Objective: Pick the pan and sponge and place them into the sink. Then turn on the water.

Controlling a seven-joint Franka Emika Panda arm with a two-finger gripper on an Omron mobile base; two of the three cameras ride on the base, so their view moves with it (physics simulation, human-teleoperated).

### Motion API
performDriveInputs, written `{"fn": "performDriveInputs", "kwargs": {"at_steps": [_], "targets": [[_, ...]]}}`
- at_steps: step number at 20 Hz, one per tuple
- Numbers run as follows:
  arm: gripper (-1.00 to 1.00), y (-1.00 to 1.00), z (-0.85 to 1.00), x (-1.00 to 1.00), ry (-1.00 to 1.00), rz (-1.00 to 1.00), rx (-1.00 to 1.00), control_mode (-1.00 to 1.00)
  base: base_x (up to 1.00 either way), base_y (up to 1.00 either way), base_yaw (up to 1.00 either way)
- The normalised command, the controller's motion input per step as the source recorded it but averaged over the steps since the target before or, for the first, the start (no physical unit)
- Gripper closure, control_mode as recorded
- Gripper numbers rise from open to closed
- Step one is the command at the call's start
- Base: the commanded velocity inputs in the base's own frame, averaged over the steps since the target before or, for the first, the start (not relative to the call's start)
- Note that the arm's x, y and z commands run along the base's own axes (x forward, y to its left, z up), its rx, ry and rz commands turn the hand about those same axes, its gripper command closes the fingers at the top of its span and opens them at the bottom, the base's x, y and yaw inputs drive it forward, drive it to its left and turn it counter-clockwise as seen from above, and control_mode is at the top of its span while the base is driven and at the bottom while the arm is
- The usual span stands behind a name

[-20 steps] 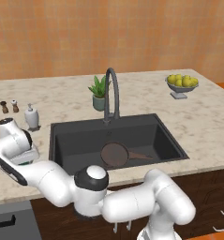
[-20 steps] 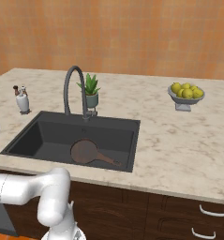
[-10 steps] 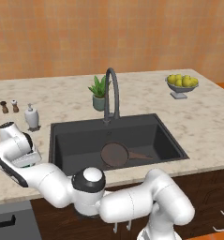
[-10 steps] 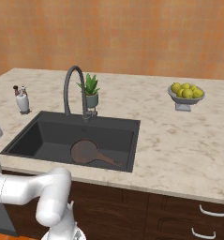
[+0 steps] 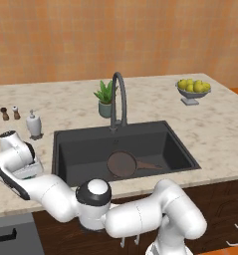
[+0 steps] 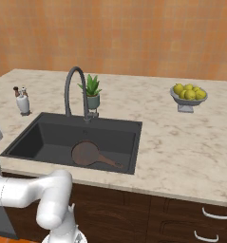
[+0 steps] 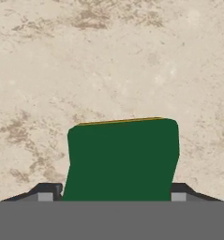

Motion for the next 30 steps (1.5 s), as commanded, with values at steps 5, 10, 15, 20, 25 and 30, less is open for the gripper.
{"fn": "performDriveInputs", "kwargs": {"at_steps": [5,10,15,20,25,30], "targets": [[1.0,-0.02,0.0,0.0,0.0,0.0,0.0,-1.0,0.0,0.0,0.0],[1.0,-0.7,0.21,-0.4,0.0,0.0,0.02,-1.0,0.0,0.0,0.0],[1.0,-1.0,0.54,-0.53,0.03,-0.03,0.16,-1.0,0.0,0.0,0.0],[1.0,-1.0,0.72,-0.45,0.06,-0.04,0.22,-1.0,0.0,0.0,0.0],[1.0,-1.0,0.69,-0.45,0.08,-0.01,0.23,-1.0,0.0,0.0,0.0],[1.0,-1.0,0.52,-0.27,0.09,0.0,0.28,-1.0,0.0,0.0,0.0]]}}
